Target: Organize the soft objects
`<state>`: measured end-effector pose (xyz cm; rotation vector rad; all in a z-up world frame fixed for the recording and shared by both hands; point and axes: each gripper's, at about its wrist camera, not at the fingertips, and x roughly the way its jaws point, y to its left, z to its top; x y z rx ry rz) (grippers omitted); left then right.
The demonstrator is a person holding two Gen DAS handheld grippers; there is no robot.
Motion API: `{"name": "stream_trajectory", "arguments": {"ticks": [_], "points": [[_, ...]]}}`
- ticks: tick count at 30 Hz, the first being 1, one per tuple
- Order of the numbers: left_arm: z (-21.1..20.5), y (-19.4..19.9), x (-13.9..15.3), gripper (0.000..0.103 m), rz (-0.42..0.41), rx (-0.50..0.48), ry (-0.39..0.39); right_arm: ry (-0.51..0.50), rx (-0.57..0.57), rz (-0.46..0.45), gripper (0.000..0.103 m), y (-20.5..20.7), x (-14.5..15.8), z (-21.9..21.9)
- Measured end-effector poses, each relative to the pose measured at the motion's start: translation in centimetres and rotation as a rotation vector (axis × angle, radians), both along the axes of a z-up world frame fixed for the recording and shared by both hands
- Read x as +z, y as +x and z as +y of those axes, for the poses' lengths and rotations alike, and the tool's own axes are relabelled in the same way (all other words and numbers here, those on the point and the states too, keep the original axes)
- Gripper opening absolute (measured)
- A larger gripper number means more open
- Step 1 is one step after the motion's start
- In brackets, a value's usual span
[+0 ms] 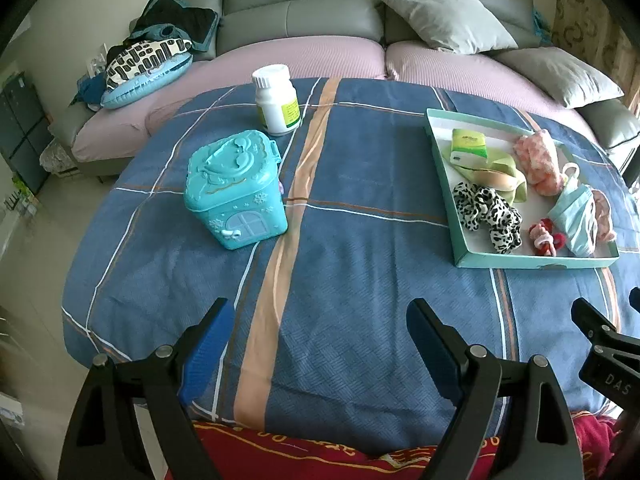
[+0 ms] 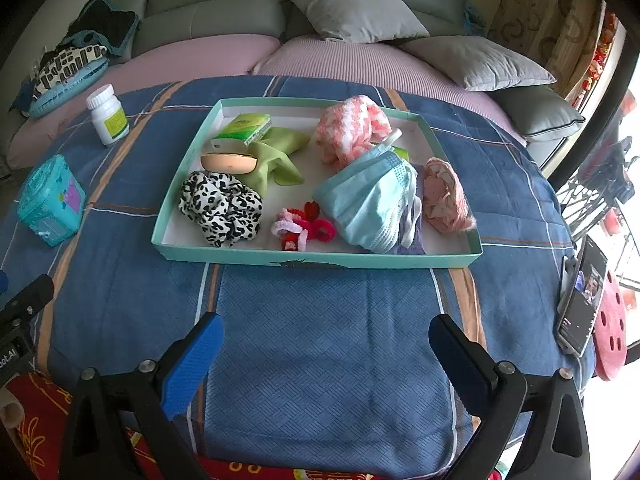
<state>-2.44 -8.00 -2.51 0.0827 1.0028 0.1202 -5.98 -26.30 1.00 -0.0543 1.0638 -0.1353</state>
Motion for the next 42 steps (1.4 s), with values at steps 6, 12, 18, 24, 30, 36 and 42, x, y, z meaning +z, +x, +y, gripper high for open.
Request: {"name": "stream_trajectory", "arguments": {"ticks": [6, 12, 18, 24, 30, 36, 42], "points": [[-0.21, 0.0, -0.09, 0.088, 0.003, -0.001, 0.008, 0.001, 0.0, 0.008, 0.103, -0.02, -0.13, -0.08], [-0.29, 0.1, -0.23, 0.088, 0.011, 0.001, 0.017, -0.004, 0.001, 0.01, 0.103, 0.02, -0.17, 0.0], [-0.43, 0.11, -0.34, 0.088, 0.014, -0.004, 0.024, -0.004, 0.002, 0.011, 0.103, 0.06, -0.22, 0.05], [-0.39, 0.14, -0.34, 0.088, 0.016, -0.003, 0.025, -0.004, 0.003, 0.011, 0.103, 0.07, -0.23, 0.02], [-0.5, 0.11, -0.37, 0.088, 0.015, -0.003, 0.031, -0.005, 0.004, 0.011, 0.103, 0.06, -0.24, 0.05], [-0.58, 0.06, -0.37, 0.088, 0.012, 0.001, 0.039, -0.005, 0.004, 0.011, 0.103, 0.03, -0.31, 0.03], [-0.59, -0.14, -0.11, 0.088, -0.01, 0.001, 0.042, -0.004, 0.003, 0.012, 0.103, 0.04, -0.31, 0.04]]}}
